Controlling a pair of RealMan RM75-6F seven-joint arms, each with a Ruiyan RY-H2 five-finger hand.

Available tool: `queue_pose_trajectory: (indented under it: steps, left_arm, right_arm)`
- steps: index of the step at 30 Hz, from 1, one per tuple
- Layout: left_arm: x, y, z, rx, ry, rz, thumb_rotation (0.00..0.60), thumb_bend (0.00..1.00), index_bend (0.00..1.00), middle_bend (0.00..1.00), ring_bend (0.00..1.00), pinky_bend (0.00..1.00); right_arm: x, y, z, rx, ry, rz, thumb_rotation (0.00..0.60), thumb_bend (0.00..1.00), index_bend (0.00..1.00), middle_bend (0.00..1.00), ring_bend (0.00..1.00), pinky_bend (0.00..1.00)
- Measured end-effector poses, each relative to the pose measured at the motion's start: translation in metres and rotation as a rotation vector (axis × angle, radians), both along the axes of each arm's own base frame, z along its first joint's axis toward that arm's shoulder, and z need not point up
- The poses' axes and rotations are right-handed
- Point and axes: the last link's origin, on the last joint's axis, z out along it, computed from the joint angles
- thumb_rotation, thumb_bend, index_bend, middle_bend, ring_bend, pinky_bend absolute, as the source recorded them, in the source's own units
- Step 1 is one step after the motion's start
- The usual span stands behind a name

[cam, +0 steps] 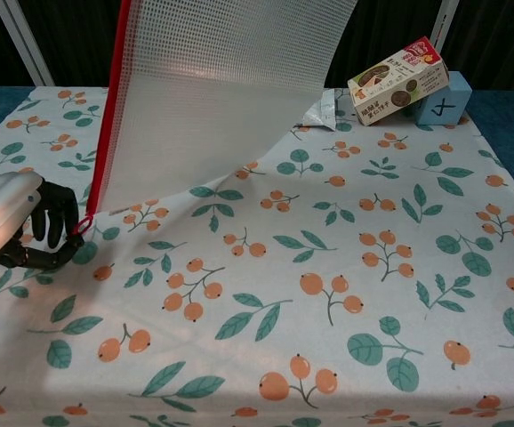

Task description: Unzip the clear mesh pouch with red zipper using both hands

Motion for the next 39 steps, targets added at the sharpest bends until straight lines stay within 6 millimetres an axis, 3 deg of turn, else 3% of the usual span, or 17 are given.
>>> queue_pose_trajectory:
  steps: [2, 8, 16, 25, 27, 32, 33, 39]
  left_arm:
    - [0.003, 0.001, 0.006, -0.006, -0.024, -0.002, 0.600, 0.09, 0.15, 0.29, 0.25, 0.50]
    - [0.003, 0.004, 0.031, -0.007, -0.028, -0.006, 0.600, 0.06, 0.11, 0.20, 0.16, 0.34]
    - [-0.008, 0.008, 0.064, 0.068, 0.031, 0.032, 0.600, 0.06, 0.11, 0.19, 0.16, 0.31]
    - [-0.032, 0.007, 0.090, 0.203, -0.006, 0.083, 0.600, 0.06, 0.11, 0.19, 0.16, 0.31]
    - [-0.036, 0.006, 0.093, 0.211, -0.012, 0.089, 0.600, 0.05, 0.11, 0.19, 0.16, 0.31]
    - [-0.042, 0.003, 0.098, 0.232, -0.020, 0.098, 0.600, 0.04, 0.11, 0.19, 0.16, 0.30]
    - [-0.044, 0.003, 0.099, 0.235, -0.020, 0.100, 0.600, 0.03, 0.11, 0.19, 0.16, 0.29]
    - [-0.053, 0.000, 0.109, 0.246, -0.023, 0.101, 0.600, 0.03, 0.11, 0.19, 0.16, 0.27]
  right_arm:
    - [-0.003, 0.004, -0.005, -0.007, 0.013, 0.015, 0.600, 0.38, 0.93, 0.44, 0.19, 0.13]
    - [-0.021, 0.018, -0.020, -0.018, 0.048, 0.047, 0.600, 0.38, 0.92, 0.44, 0.19, 0.13]
    - [-0.061, 0.042, -0.037, 0.003, 0.122, 0.097, 0.600, 0.38, 0.92, 0.44, 0.19, 0.13]
    - [-0.126, 0.061, -0.054, -0.027, 0.332, 0.134, 0.600, 0.38, 0.86, 0.40, 0.19, 0.10]
    - [-0.139, 0.062, -0.059, -0.051, 0.393, 0.142, 0.600, 0.35, 0.74, 0.35, 0.15, 0.04]
    - [-0.163, 0.064, -0.069, -0.086, 0.554, 0.132, 0.600, 0.04, 0.06, 0.07, 0.00, 0.00]
    - [-0.167, 0.064, -0.070, -0.082, 0.584, 0.120, 0.600, 0.00, 0.00, 0.02, 0.00, 0.00]
    - [-0.193, 0.068, -0.069, -0.003, 0.743, -0.039, 0.600, 0.00, 0.00, 0.00, 0.00, 0.00]
